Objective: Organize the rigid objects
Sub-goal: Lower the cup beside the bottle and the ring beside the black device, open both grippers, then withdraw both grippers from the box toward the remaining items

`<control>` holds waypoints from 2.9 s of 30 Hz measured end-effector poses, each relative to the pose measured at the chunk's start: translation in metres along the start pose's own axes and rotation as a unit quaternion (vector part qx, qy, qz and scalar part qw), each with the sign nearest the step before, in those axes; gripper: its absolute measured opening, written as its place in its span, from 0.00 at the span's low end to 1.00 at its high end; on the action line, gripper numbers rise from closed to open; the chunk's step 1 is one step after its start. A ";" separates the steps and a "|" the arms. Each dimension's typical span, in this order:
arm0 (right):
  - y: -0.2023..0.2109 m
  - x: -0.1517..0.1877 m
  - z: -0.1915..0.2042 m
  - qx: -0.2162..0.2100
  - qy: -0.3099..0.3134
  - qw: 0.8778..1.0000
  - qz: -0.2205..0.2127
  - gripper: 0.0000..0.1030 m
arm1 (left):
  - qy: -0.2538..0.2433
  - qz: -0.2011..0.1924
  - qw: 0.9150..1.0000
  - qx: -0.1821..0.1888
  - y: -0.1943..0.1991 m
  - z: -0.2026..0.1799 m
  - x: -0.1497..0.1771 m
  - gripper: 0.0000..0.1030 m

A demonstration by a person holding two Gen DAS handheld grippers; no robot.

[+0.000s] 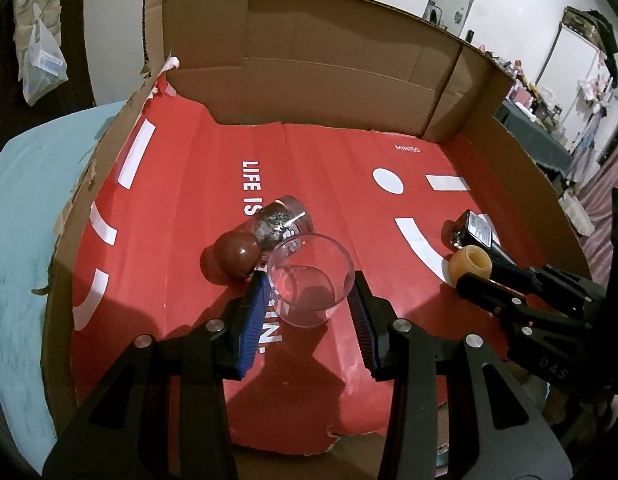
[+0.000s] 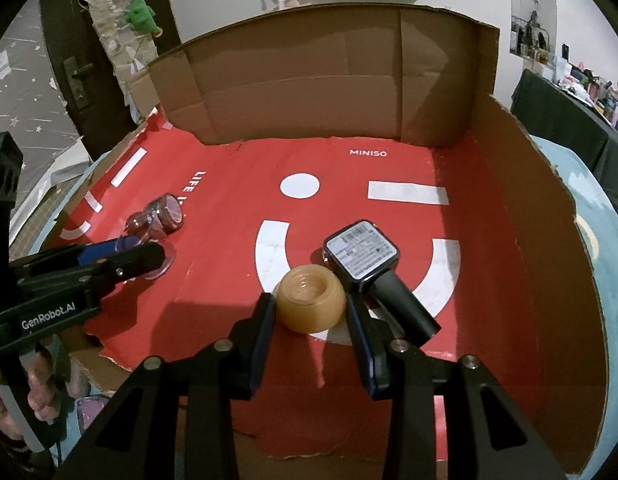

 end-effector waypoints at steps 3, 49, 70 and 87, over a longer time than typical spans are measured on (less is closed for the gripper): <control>0.000 0.000 0.000 0.001 0.001 1.000 -0.001 0.38 | 0.000 0.000 1.000 0.000 0.000 0.000 0.000 0.37; 0.010 0.007 0.004 -0.001 0.001 1.000 -0.006 0.50 | -0.006 -0.013 1.000 -0.013 0.016 -0.006 0.006 0.58; 0.055 0.015 0.019 0.004 0.014 0.998 -0.064 0.86 | 0.000 -0.055 0.998 -0.025 0.054 -0.011 0.020 0.96; 0.086 0.030 0.027 -0.006 0.016 0.995 -0.102 1.00 | -0.012 -0.070 0.996 -0.048 0.074 -0.020 0.039 1.00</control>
Point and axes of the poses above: each gripper's, at about its wrist camera, not at the fingertips, and y roughly against the way its jaws point, z to its left, x to its underside, the point moved 8 cm from there along -y, roughly the way its jaws point, and after that the axes turned 13 degrees about z, right-handed, at the moved point
